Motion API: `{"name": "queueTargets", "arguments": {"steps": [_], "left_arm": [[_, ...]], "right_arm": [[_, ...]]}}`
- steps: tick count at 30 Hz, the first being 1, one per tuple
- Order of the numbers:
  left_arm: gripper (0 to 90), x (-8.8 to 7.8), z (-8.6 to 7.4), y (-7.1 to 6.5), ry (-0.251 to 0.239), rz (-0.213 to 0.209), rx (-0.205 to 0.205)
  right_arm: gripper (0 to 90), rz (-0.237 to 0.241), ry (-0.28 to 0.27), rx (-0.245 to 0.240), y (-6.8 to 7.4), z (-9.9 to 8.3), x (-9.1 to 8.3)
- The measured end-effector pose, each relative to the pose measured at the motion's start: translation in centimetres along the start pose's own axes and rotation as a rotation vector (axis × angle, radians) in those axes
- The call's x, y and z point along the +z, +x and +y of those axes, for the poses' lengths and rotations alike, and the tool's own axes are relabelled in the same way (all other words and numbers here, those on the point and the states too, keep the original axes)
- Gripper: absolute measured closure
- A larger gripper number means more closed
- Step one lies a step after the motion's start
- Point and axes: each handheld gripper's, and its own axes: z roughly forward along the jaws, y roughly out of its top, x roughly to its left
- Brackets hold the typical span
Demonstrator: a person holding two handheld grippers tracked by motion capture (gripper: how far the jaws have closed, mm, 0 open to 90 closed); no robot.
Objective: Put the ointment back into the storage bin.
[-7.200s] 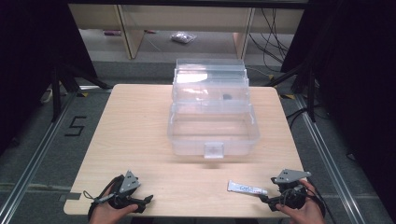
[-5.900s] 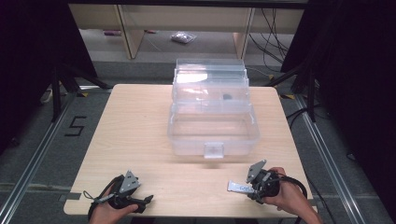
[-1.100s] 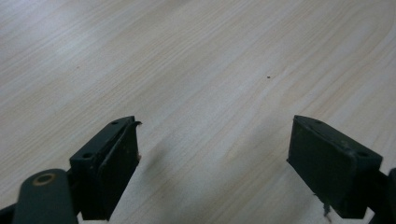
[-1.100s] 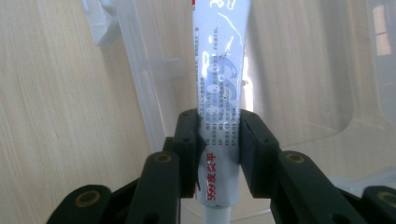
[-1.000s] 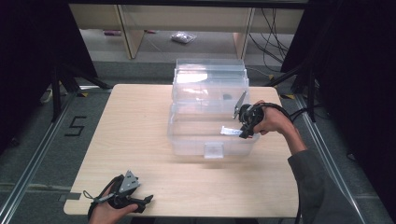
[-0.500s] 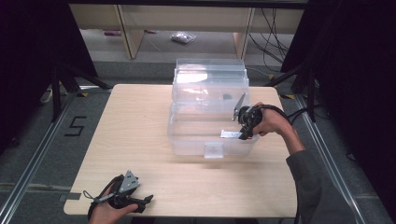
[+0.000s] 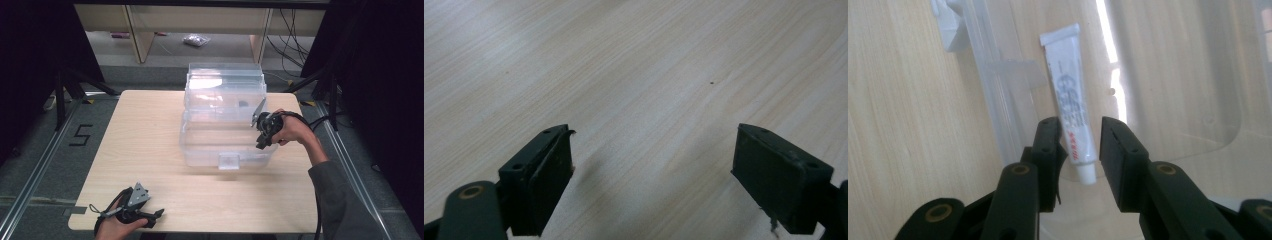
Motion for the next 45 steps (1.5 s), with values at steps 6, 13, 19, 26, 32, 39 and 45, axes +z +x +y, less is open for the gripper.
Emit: {"name": "queueTargets", "arguments": {"steps": [6, 13, 19, 26, 32, 39, 45], "left_arm": [[15.8, 0.0, 0.0, 0.0, 0.002, -0.003, -0.003], [15.8, 0.0, 0.0, 0.0, 0.002, -0.003, -0.002], [15.8, 0.1, 0.0, 0.0, 0.005, -0.004, 0.001], [15.8, 0.1, 0.0, 0.0, 0.003, -0.002, -0.001], [15.8, 0.0, 0.0, 0.0, 0.004, -0.002, 0.000], [15.8, 0.0, 0.0, 0.0, 0.003, -0.002, -0.001], [15.8, 0.2, 0.0, -0.3, -0.028, 0.001, -0.040]], "right_arm": [[68.6, -0.013, 0.002, 0.039, 0.2, -0.3, -0.3], [66.5, -0.035, -0.012, 0.012, 0.0, -0.4, -0.8], [63.2, -0.035, -0.036, 0.041, 0.2, -0.6, -1.3], [61.2, -0.054, -0.054, 0.054, 0.3, -1.0, -2.0], [58.7, -0.072, -0.071, 0.043, 0.3, -1.0, -2.3], [54.5, -0.074, -0.065, 0.092, 0.7, -0.9, -2.5], [50.9, -0.078, -0.075, 0.099, 0.8, -0.9, -2.7]]}}
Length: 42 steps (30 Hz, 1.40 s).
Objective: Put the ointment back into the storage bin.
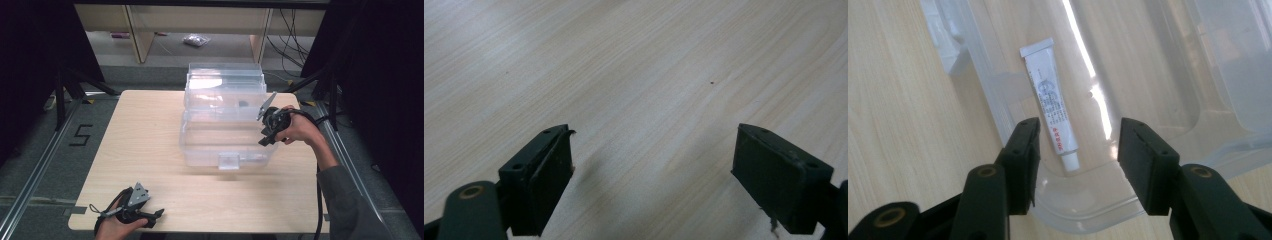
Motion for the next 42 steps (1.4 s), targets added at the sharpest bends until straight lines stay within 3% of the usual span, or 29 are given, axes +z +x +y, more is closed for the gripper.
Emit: {"name": "queueTargets", "arguments": {"steps": [1, 3, 5, 10, 11, 12, 15, 20, 22, 24, 26, 30, 33, 36, 38, 39, 42], "left_arm": [[15.8, 0.0, 0.0, 0.0, -0.001, 0.001, -0.001], [15.8, -0.2, 0.1, 0.2, 0.028, -0.002, 0.037], [15.8, 0.0, 0.0, 0.0, -0.004, 0.001, -0.003], [15.8, 0.0, 0.0, 0.0, -0.002, 0.001, -0.001], [15.8, 0.0, 0.0, 0.0, -0.002, 0.002, -0.001], [15.8, 0.0, 0.0, 0.0, -0.003, 0.001, -0.003], [15.8, 0.0, 0.0, 0.0, -0.001, 0.001, 0.001], [15.8, 0.0, 0.0, 0.1, -0.001, 0.000, 0.006], [15.8, 0.0, 0.0, 0.1, -0.004, 0.009, 0.001], [15.8, 0.0, 0.0, 0.1, -0.005, 0.007, 0.000], [15.8, 0.0, 0.0, 0.2, 0.012, 0.007, 0.017], [15.8, 0.0, 0.0, 0.0, -0.005, 0.006, -0.002], [15.8, -0.2, 0.1, 0.3, 0.026, 0.000, 0.034], [15.8, 0.0, 0.0, 0.1, -0.005, 0.007, -0.003], [15.8, -0.2, 0.1, 0.3, 0.027, -0.001, 0.035], [15.8, 0.0, 0.0, 0.1, -0.006, 0.006, -0.004], [15.8, 0.0, 0.0, 0.1, -0.004, 0.008, -0.001]], "right_arm": [[50.7, -0.010, 0.006, 0.012, 0.1, 0.0, -0.1], [49.8, -0.013, 0.006, 0.020, 0.1, -0.1, -0.2], [48.4, -0.017, -0.010, 0.017, 0.2, -0.1, -0.3], [42.2, -0.050, -0.029, 0.070, 0.6, 0.0, -0.8], [41.3, -0.040, -0.026, 0.040, 0.5, 0.1, -0.9], [40.2, -0.045, -0.035, 0.066, 0.8, 0.1, -0.8], [35.5, -0.057, -0.042, 0.076, 0.9, 0.2, -0.9], [30.0, -0.062, -0.082, 0.162, 1.2, -0.1, -1.0], [29.9, -0.088, -0.082, 0.174, 1.4, -0.3, -1.1], [27.4, -0.109, -0.117, 0.219, 1.6, -0.4, -1.2], [27.0, -0.103, -0.134, 0.220, 1.7, -0.7, -1.3], [26.1, -0.102, -0.131, 0.226, 2.0, -0.9, -1.4], [25.9, -0.105, -0.140, 0.242, 2.2, -1.1, -1.7], [24.4, -0.096, -0.153, 0.266, 2.5, -1.3, -1.9], [24.0, -0.092, -0.156, 0.260, 2.8, -1.4, -1.9], [23.8, -0.094, -0.157, 0.265, 3.0, -1.5, -1.9], [23.0, -0.101, -0.167, 0.268, 3.5, -1.8, -1.8]]}}
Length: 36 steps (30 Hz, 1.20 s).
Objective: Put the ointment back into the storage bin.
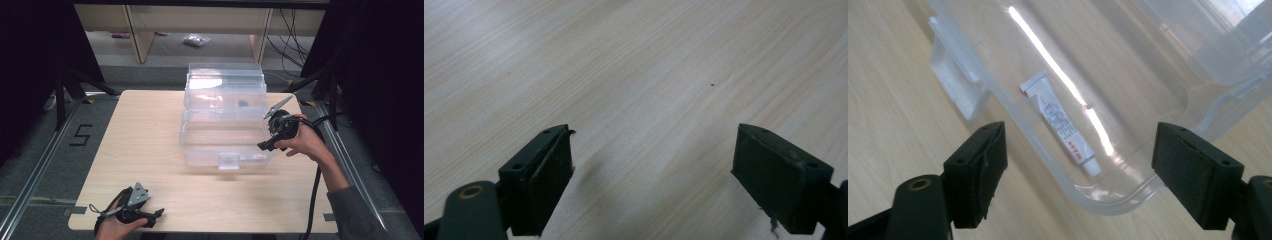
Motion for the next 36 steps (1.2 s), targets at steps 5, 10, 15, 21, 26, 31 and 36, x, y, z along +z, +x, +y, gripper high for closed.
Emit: {"name": "queueTargets", "arguments": {"steps": [5, 10, 15, 21, 26, 31, 36], "left_arm": [[15.8, 0.0, 0.0, 0.0, 0.001, 0.001, -0.002], [15.8, 0.0, 0.0, 0.0, 0.000, 0.000, -0.001], [15.8, 0.0, 0.0, 0.0, -0.001, -0.002, -0.001], [15.8, 0.0, 0.0, 0.0, -0.001, -0.002, -0.003], [15.8, 0.0, 0.0, 0.0, -0.001, -0.002, -0.001], [15.8, 0.0, 0.0, 0.0, -0.001, -0.002, -0.001], [15.8, -0.1, 0.0, 0.0, 0.005, 0.000, -0.002]], "right_arm": [[21.5, 0.005, -0.010, 0.002, 0.6, -0.6, 0.0], [20.7, 0.000, -0.031, -0.002, 1.3, -1.1, -0.3], [20.6, 0.003, -0.042, 0.008, 1.6, -1.7, -0.4], [20.6, -0.003, -0.052, 0.022, 2.0, -2.4, -0.4], [20.3, -0.001, -0.046, 0.043, 2.5, -3.0, -0.6], [20.0, 0.004, -0.061, 0.040, 2.8, -3.6, -0.5], [19.6, 0.007, -0.069, 0.048, 3.2, -4.1, -0.5]]}}
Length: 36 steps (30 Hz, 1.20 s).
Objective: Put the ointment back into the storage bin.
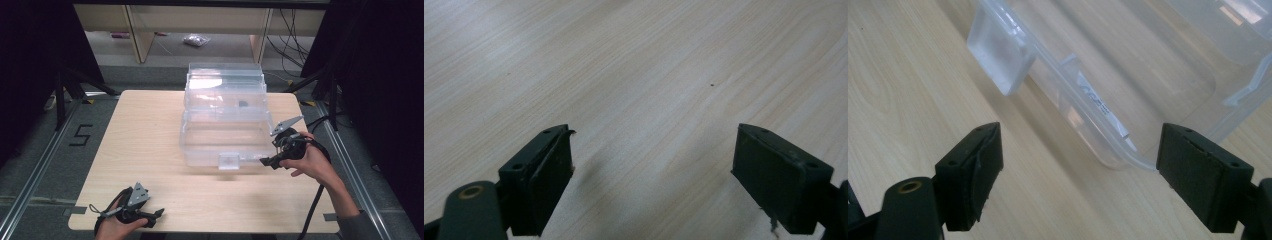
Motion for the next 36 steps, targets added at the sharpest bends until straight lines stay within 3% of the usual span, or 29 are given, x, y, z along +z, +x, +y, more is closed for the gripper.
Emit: {"name": "queueTargets", "arguments": {"steps": [1, 2, 5, 6, 8, 11, 12, 18, 20, 21, 23, 24, 26, 27, 29, 30, 33, 35, 36], "left_arm": [[15.8, 0.0, 0.0, 0.0, 0.000, 0.000, 0.000], [15.8, 0.0, 0.0, 0.0, 0.000, -0.001, 0.001], [15.8, 0.0, 0.0, 0.0, -0.002, -0.001, -0.001], [15.8, 0.0, 0.0, 0.0, -0.002, -0.001, -0.002], [15.8, 0.0, 0.0, 0.0, -0.002, -0.002, -0.002], [15.8, 0.0, 0.0, 0.0, -0.004, -0.003, -0.001], [15.8, 0.0, 0.0, 0.0, -0.002, 0.002, 0.002], [15.8, 0.0, 0.0, 0.0, -0.004, 0.002, 0.001], [15.8, 0.0, 0.0, 0.0, -0.003, 0.000, 0.000], [15.8, 0.0, 0.0, 0.0, -0.003, 0.000, 0.000], [15.8, 0.0, 0.0, 0.0, -0.002, 0.002, 0.004], [15.8, 0.0, 0.0, 0.0, -0.003, 0.002, 0.001], [15.8, 0.0, 0.0, 0.0, -0.004, -0.001, -0.001], [15.8, 0.0, 0.0, 0.0, -0.004, 0.000, 0.000], [15.8, 0.0, 0.0, -0.1, -0.014, -0.009, -0.011], [15.8, 0.0, 0.0, -0.1, -0.012, -0.008, -0.010], [15.8, -0.1, 0.0, 0.0, -0.003, -0.006, 0.000], [15.8, 0.0, 0.0, 0.0, 0.002, 0.002, 0.007], [15.8, 0.0, 0.0, 0.0, -0.002, 0.002, 0.003]], "right_arm": [[19.7, -0.001, -0.013, -0.025, -0.2, -0.1, 0.1], [19.6, 0.004, -0.007, 0.003, 0.1, -0.2, 0.1], [19.5, 0.002, -0.030, -0.003, 0.1, -0.6, 0.3], [19.3, 0.011, -0.012, 0.037, 0.4, -0.7, 0.2], [19.2, 0.003, -0.037, 0.000, 0.3, -0.9, 0.5], [19.1, 0.020, -0.027, 0.024, 0.6, -1.1, 0.3], [19.1, -0.003, -0.034, 0.009, 0.7, -1.2, 0.5], [18.9, 0.010, -0.043, 0.012, 1.0, -1.8, 0.6], [18.9, 0.018, -0.039, 0.054, 1.4, -2.0, 0.4], [18.7, 0.005, -0.061, 0.018, 1.3, -2.2, 0.6], [18.7, 0.020, -0.047, 0.047, 1.5, -2.5, 0.4], [18.5, 0.007, -0.054, 0.027, 1.4, -2.7, 0.5], [18.4, 0.024, -0.052, 0.045, 1.6, -2.9, 0.4], [18.3, 0.010, -0.073, 0.022, 1.5, -3.2, 0.6], [18.2, 0.015, -0.063, 0.034, 1.8, -3.5, 0.4], [18.2, 0.009, -0.072, 0.013, 1.7, -3.7, 0.5], [18.1, 0.017, -0.075, 0.038, 2.0, -4.1, 0.6], [17.9, 0.005, -0.089, 0.015, 2.0, -4.4, 0.8], [17.9, 0.017, -0.080, 0.031, 2.1, -4.5, 0.7]]}}
